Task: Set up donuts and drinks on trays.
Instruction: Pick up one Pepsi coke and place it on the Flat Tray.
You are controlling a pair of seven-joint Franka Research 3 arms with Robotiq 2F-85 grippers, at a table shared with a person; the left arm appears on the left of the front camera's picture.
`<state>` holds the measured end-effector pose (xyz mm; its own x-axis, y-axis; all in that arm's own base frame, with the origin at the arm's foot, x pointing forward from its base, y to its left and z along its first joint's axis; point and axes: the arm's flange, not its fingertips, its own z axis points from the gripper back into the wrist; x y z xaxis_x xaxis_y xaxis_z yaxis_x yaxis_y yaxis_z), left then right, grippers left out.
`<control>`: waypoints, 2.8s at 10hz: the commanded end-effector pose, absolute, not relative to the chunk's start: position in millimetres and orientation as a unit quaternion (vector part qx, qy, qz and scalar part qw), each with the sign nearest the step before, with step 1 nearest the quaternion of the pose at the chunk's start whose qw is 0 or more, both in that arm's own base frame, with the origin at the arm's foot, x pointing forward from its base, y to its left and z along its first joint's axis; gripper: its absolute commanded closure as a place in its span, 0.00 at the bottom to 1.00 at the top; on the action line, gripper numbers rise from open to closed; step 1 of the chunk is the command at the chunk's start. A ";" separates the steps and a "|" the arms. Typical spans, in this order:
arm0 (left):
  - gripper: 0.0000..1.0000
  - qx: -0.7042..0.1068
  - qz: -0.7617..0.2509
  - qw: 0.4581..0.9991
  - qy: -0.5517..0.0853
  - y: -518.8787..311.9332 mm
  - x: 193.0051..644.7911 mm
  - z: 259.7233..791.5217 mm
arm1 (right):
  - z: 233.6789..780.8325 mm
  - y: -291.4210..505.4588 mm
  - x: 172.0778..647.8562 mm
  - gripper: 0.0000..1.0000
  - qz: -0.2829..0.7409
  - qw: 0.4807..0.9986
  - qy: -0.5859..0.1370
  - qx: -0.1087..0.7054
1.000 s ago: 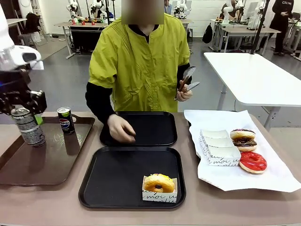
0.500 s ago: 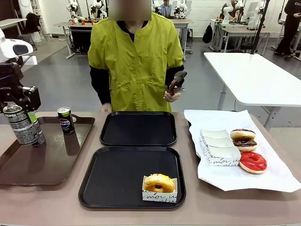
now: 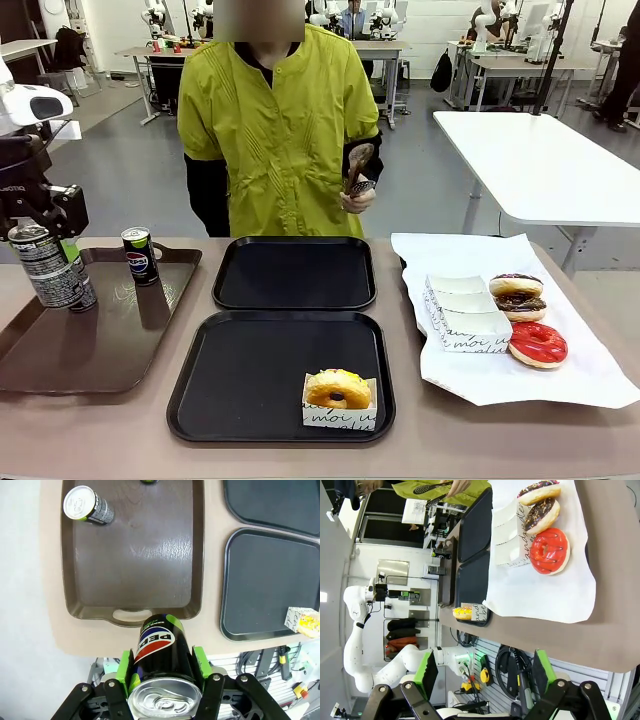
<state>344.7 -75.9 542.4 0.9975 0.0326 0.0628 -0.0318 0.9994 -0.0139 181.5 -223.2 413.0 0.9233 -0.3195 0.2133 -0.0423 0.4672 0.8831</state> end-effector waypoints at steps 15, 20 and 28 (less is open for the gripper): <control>0.41 -0.028 -0.221 0.975 -0.005 -301.3 361.9 496.8 | 412.0 -222.8 181.1 0.00 -0.077 0.833 -0.185 0.516; 0.41 -0.030 -0.225 0.974 0.001 -308.5 363.2 484.3 | 412.0 -222.8 181.1 0.00 -0.077 0.833 -0.185 0.516; 0.41 -0.008 -0.228 0.972 -0.048 -302.8 372.2 411.4 | 412.0 -222.8 181.1 0.00 -0.077 0.833 -0.185 0.516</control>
<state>369.1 -298.1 415.6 0.8893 -0.4479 0.0921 0.4513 0.8921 -0.0200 181.4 -223.3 412.7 0.9234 -0.3197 0.2124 -0.0415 0.4669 0.8833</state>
